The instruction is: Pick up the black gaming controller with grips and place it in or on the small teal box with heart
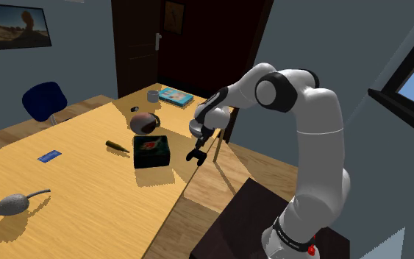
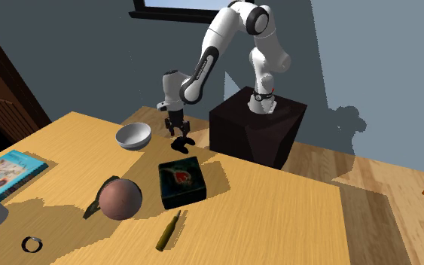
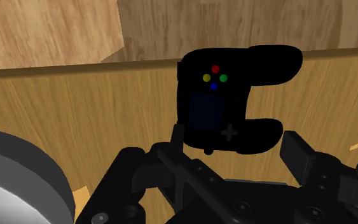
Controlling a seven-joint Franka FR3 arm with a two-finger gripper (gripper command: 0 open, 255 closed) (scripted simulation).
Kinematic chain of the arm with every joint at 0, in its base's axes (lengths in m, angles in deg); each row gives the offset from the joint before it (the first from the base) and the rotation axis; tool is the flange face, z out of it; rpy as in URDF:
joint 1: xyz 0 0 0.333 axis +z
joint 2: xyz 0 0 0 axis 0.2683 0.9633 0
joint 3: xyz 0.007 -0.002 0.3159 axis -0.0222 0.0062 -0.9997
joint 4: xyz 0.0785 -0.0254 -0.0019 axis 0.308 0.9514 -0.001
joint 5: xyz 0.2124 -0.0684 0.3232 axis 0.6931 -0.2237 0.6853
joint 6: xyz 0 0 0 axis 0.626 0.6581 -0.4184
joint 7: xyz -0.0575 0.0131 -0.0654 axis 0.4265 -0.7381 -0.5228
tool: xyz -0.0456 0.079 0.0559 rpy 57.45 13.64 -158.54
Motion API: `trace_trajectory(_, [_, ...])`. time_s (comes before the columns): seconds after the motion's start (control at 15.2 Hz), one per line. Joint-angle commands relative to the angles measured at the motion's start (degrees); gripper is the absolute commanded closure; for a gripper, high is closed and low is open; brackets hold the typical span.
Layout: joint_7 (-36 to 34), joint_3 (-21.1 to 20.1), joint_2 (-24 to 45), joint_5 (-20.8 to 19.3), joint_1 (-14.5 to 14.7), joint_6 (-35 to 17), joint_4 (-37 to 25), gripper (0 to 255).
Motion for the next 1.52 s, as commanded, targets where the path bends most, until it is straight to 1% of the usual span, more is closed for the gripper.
trace_trajectory(0.0, [-0.29,0.32,2.36,-1.55,-2.1,9.63,-7.5,0])
trace_trajectory(0.07, [-0.47,0.26,4.36,-2.17,-3.44,14.84,-12.49,0])
trace_trajectory(0.13, [-0.54,0.2,4.93,-2.34,-3.83,16.19,-13.84,0])
trace_trajectory(0.59, [0.44,-1.21,8.93,-0.61,-3.83,12.54,-14.25,0])
trace_trajectory(1.12, [0.43,-1.21,8.92,-0.62,-3.83,12.54,-14.24,0])
trace_trajectory(1.19, [0.43,-1.21,8.92,-0.62,-3.83,12.54,-14.24,255])
trace_trajectory(1.45, [0.43,-1.21,8.92,-0.62,-3.83,12.54,-14.24,255])
